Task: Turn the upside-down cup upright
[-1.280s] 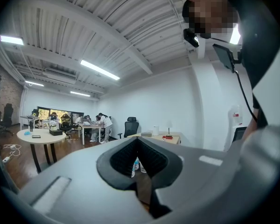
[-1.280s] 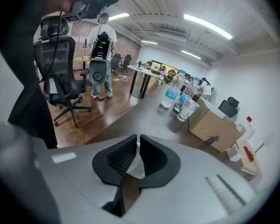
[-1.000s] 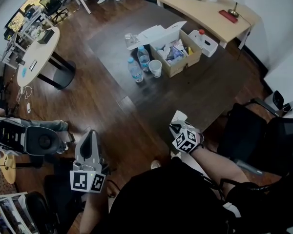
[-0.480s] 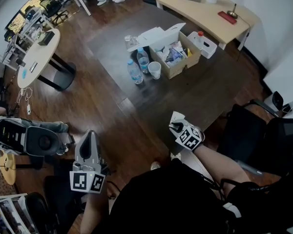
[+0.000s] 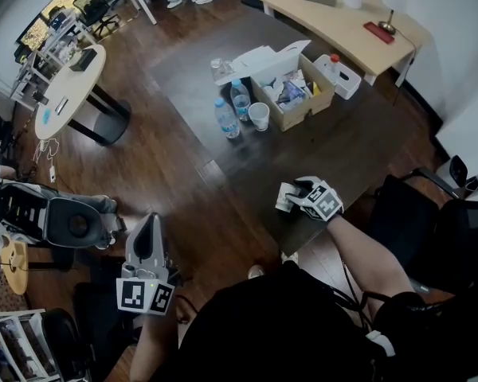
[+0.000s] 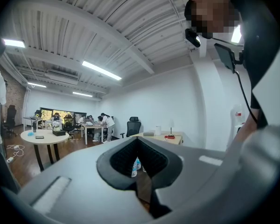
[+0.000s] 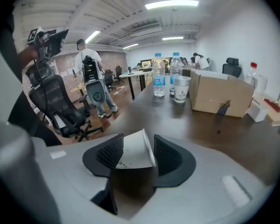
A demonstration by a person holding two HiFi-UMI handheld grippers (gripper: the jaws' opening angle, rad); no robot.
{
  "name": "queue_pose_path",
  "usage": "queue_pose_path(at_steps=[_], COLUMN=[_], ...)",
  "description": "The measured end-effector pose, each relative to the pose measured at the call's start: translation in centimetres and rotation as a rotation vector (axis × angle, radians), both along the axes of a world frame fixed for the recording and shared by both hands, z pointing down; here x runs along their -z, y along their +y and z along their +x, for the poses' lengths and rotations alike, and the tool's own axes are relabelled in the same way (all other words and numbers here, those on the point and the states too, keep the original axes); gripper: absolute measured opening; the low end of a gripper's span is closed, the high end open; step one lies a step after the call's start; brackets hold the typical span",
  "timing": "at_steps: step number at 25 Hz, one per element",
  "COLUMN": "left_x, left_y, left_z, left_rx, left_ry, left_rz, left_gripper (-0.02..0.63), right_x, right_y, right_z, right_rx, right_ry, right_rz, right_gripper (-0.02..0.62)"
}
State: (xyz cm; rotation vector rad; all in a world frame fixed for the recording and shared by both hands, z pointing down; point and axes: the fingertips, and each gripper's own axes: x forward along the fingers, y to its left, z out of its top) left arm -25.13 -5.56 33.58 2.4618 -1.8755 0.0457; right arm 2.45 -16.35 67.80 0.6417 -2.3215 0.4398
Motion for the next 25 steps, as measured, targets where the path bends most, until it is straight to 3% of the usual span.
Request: queue_pose_path(at_steps=[2,5,9,12,25], left_x=[0.2,0.4,0.3,0.1,-0.1], left_y=[0.2,0.5,0.7,0.6,-0.5], left_z=[-0.4,-0.9,-0.9,-0.5,0.6], left_rx=[0.013,0.030,0.038,0.029,-0.019], left_ry=[-0.008,-0.012,-0.010,-0.004,0.014], left_rz=[0.002,0.003,0.000,-0.002,0.006], left_gripper=[0.000,0.000,0.000,0.000,0.000], right_x=[-0.3,-0.2,0.1,0.2,2.2], right_y=[0.1,0.1,0.1,0.3,1.4], right_z=[-0.6,-1.2,-1.3,-0.8,0.6], right_rx=[0.007,0.020,0.053,0.071,0.123], right_ry=[-0.027,-0.035,0.008,0.057,0.191], right_rz=[-0.054,-0.061,-0.022,0.008,0.158], right_gripper=[0.206,0.198,0.181,0.130,0.067])
